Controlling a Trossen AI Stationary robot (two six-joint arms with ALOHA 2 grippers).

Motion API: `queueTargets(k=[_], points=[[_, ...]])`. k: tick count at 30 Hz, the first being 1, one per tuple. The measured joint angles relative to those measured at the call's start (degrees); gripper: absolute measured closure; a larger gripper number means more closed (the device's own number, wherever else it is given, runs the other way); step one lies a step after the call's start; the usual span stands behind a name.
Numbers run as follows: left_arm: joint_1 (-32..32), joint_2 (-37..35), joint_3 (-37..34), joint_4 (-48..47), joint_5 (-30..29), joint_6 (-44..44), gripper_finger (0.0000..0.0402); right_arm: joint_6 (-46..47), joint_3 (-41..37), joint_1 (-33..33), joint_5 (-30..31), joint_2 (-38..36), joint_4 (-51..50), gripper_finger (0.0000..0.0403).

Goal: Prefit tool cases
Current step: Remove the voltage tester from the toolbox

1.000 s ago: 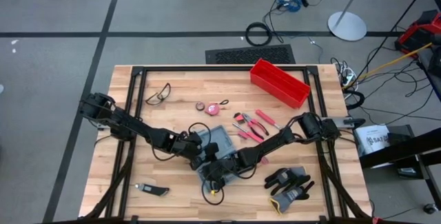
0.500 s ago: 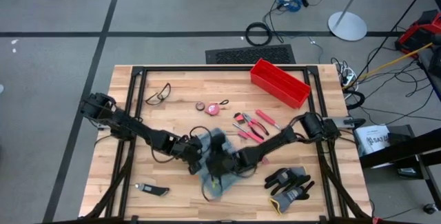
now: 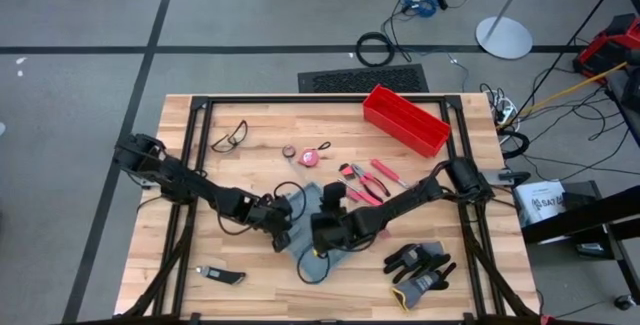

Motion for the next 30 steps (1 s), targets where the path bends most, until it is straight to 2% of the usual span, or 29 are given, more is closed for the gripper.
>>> queueTargets(k=[9, 11, 13, 16, 19, 21, 26, 28, 30], points=[[0.02, -14.55, 0.09, 1.58, -3.25, 5.15, 0.0400, 6.25, 0.10, -1.80, -0.60, -6.48, -8.21, 0.0302], [0.03, -17.79, 0.15, 0.84, -5.53, 7.24, 0.0400, 6.80, 0.13, -1.86, -3.34, -8.84, -9.77, 0.0303], [0.07, -19.98, 0.17, -0.98, -8.47, 8.94, 0.0400, 7.59, 0.21, -1.90, -10.23, -11.09, -11.20, 0.0303], [0.63, -21.36, 0.17, -3.71, -12.61, 11.28, 0.0400, 9.47, 0.21, -1.80, -24.67, -13.32, -12.98, 0.0303], [2.24, -20.16, 0.17, -4.69, -12.44, 13.15, 0.0400, 9.24, 0.21, -1.18, -37.97, -13.85, -11.38, 0.0303], [3.58, -17.83, 0.17, -4.03, -11.17, 13.66, 0.0400, 8.00, 0.23, -0.45, -41.44, -13.11, -8.51, 0.0303], [6.48, -10.26, 0.19, -1.90, -10.09, 14.83, 0.0400, 7.57, 0.23, 0.79, -45.33, -10.11, -5.83, 0.0303], [7.45, -7.99, 0.19, -1.41, -9.97, 14.98, 0.0400, 8.49, 0.23, 0.80, -40.94, -9.62, -5.48, 0.0303], [8.20, -6.40, 0.20, -1.24, -8.68, 14.56, 0.0400, 10.04, 0.23, 0.43, -31.57, -9.61, -5.53, 0.0303]])
